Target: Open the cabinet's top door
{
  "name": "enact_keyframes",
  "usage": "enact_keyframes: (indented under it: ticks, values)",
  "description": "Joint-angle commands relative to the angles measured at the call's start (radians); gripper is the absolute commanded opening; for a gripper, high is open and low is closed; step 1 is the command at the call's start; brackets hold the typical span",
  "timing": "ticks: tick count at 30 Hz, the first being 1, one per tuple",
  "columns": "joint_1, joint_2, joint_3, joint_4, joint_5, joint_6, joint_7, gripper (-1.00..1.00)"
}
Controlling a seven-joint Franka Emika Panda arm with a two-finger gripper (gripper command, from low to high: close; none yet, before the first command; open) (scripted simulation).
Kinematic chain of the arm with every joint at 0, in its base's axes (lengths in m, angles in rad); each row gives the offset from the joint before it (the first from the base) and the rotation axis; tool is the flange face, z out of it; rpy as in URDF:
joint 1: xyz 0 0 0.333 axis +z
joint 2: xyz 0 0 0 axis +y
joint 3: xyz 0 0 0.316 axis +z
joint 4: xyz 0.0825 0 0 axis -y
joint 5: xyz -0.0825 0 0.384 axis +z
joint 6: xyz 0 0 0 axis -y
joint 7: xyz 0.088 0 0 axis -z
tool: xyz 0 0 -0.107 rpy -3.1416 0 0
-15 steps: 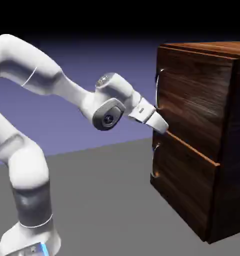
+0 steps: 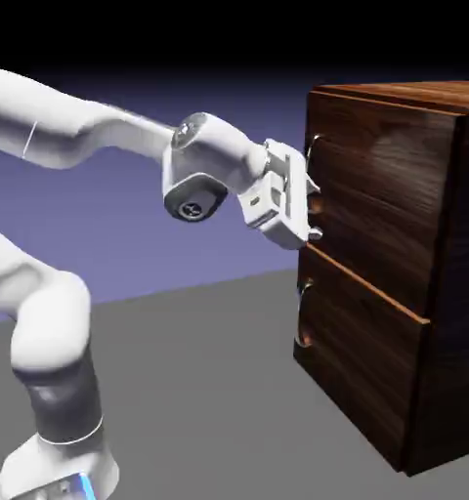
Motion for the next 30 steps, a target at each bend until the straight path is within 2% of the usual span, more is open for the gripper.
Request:
enact_keyframes:
  ticks: [1,30]
  values:
    - [-0.013,-0.008,0.016,0.005,0.044,-0.001,0.018,0.0]
    - [-0.379,-0.237,0.482,0.161,1.305,-0.044,0.542,0.0]
